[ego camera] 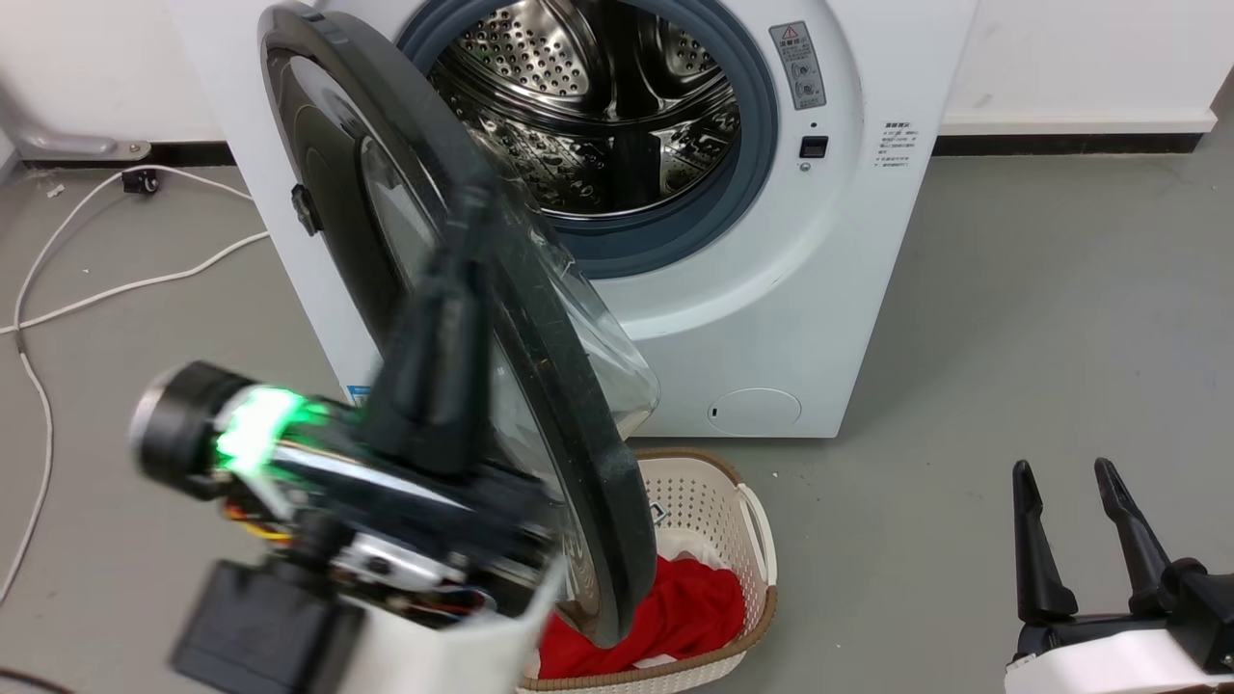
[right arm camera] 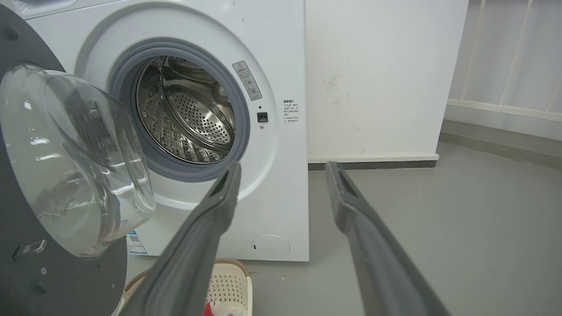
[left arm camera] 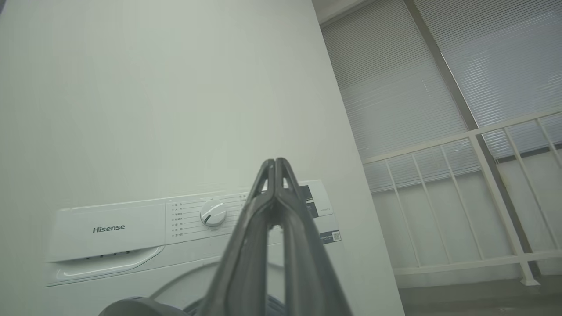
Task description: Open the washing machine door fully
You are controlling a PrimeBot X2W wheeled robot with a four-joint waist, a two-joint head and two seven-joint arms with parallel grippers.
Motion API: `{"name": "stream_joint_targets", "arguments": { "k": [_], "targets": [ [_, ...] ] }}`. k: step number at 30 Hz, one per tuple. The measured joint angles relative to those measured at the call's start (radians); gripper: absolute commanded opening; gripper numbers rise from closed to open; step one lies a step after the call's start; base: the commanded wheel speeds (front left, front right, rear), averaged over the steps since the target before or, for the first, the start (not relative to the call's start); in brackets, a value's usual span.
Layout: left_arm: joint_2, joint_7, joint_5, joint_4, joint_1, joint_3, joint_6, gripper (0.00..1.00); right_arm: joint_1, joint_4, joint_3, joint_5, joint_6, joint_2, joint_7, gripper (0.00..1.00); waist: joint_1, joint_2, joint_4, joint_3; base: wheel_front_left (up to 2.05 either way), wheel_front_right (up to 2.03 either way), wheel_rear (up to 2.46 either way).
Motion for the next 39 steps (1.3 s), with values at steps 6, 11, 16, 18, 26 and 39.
{"name": "stream_joint_targets", "arguments": {
  "k": [6,11,16,18,26,39],
  "targets": [
    [-0.002,0.099,-0.059,0.001,0.025,-0.218,-0.033,0.00,0.001,0.003,0.000,0.006,0.000,0.000,0.002,1.00,0.0000,0.0000,-0.002,-0.002,0.00,0.00,0.00],
    [0.026,0.240,-0.149,0.070,0.106,-0.370,-0.041,0.00,0.002,0.005,0.002,0.010,0.000,0.000,0.007,1.00,0.0000,0.0000,0.002,-0.002,0.00,0.00,0.00],
    [0.054,0.330,-0.202,0.155,0.184,-0.426,-0.043,0.00,0.003,0.007,0.006,0.016,0.000,0.000,0.009,1.00,0.0001,0.0000,0.002,-0.001,0.00,0.00,0.00],
    [0.061,0.340,-0.203,0.193,0.203,-0.435,-0.040,0.00,0.002,0.010,0.008,0.019,0.000,0.000,0.009,1.00,0.0000,0.0000,0.002,0.002,0.00,0.00,0.00],
    [0.039,0.258,-0.175,0.367,0.187,-0.422,0.006,0.00,0.001,0.018,0.015,0.026,0.000,0.000,0.011,1.00,0.0000,0.0000,0.001,0.012,0.00,0.00,0.00],
    [0.003,0.127,-0.191,0.561,0.077,-0.365,0.099,0.00,-0.003,0.029,0.024,0.041,0.000,0.000,0.011,1.00,0.0001,0.0000,-0.021,0.032,0.00,0.00,0.00]
  ]
}}
